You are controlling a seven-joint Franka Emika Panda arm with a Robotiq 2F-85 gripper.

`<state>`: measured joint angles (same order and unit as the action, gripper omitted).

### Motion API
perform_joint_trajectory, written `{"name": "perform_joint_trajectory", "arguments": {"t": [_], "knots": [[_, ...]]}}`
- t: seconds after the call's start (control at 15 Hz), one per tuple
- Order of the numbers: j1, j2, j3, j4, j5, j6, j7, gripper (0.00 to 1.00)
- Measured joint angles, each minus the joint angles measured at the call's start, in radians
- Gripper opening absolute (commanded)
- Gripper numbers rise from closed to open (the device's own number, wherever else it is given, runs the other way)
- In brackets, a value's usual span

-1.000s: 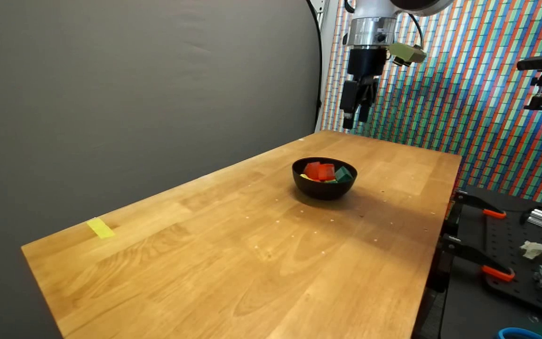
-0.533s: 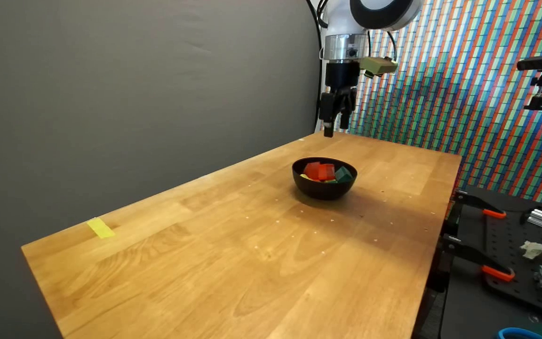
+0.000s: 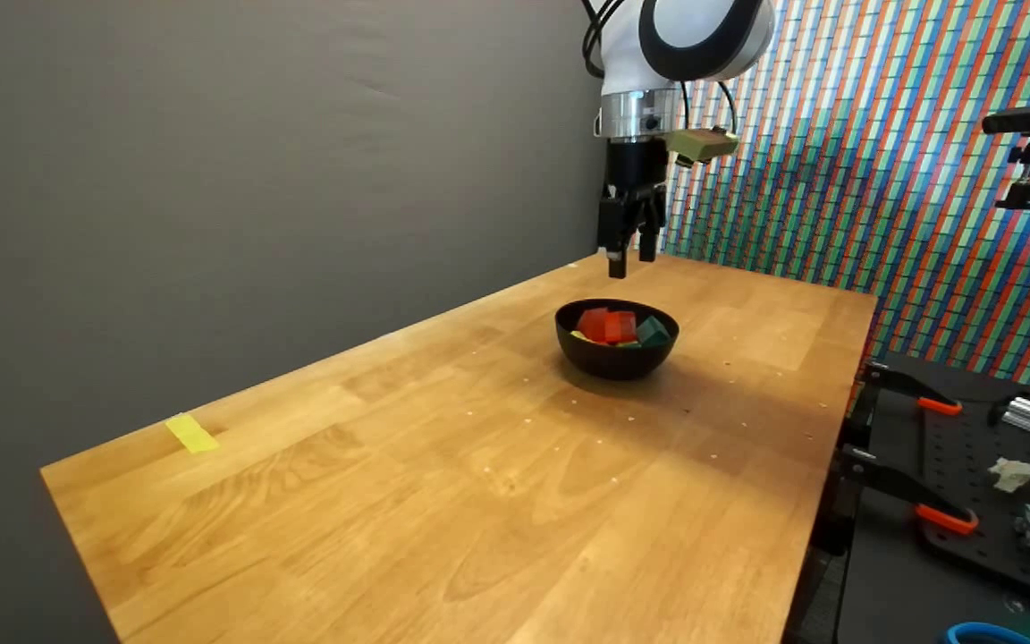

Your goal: Remove all the objects in the black bowl and put them on the table

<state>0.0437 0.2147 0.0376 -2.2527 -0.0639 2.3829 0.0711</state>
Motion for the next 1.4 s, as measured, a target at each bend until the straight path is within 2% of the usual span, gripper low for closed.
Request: {"name": "perform_joint_trajectory", "arguments": {"t": [0.47,0.53,0.6,1.07,1.33,1.4], "knots": [[0.0,0.085,0.018,0.012,0.059,0.001,-0.044,1.0],[0.0,0.098,0.022,0.019,0.072,0.001,-0.053,0.91],[0.0,0.111,0.024,0.026,0.085,0.001,-0.061,0.73],[-0.006,0.164,0.026,0.065,0.122,0.001,-0.088,0.18],[-0.01,0.172,0.026,0.072,0.144,-0.003,-0.091,0.04],[-0.01,0.169,0.026,0.072,0.144,-0.011,-0.091,0.05]]}}
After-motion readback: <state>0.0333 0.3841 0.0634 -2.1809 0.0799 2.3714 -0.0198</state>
